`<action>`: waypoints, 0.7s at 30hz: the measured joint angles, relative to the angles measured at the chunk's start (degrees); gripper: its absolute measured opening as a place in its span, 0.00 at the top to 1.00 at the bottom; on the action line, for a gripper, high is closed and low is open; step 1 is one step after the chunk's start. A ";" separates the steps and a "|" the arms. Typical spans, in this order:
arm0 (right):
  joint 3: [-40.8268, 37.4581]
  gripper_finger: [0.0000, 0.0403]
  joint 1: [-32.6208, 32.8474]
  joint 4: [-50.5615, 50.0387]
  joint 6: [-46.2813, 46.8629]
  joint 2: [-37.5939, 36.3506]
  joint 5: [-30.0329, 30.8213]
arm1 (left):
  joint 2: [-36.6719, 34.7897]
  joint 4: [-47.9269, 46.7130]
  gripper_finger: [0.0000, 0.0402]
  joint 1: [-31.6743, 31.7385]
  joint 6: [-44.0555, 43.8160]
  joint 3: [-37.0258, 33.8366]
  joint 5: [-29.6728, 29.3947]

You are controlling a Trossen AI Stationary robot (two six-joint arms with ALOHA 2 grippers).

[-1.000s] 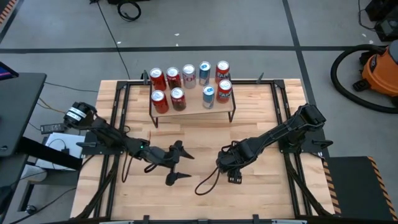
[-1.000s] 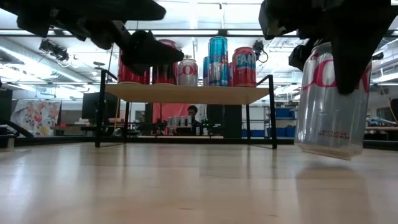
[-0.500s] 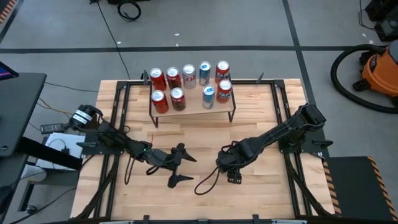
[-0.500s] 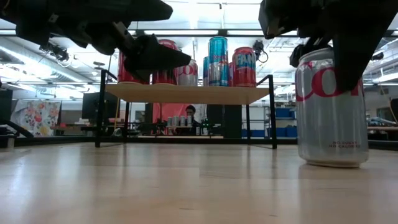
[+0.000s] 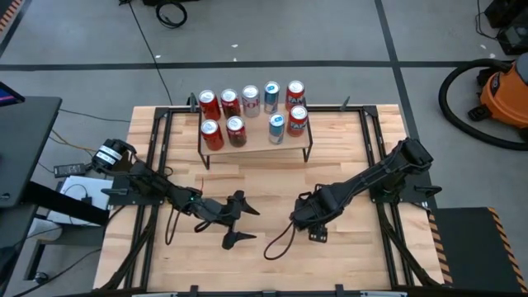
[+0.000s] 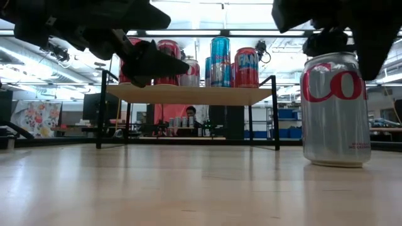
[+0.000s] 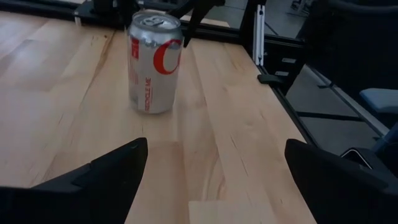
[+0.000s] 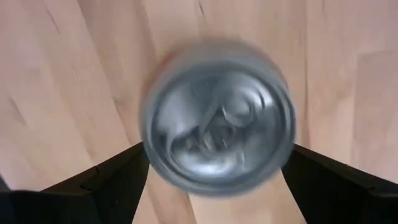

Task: Place canned beverage on shelf
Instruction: Put the silver soda can on the shelf aligned with the other silver soda can

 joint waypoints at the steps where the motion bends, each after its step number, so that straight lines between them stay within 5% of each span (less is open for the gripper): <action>1: 0.00 0.11 0.27 -0.87 0.37 0.00 0.21 | 0.00 -0.14 0.03 0.00 -0.25 -0.02 -0.02; 21: -3.75 0.11 2.61 10.45 3.66 -0.04 5.58 | 0.00 -0.33 0.03 0.00 -1.15 -0.02 -0.01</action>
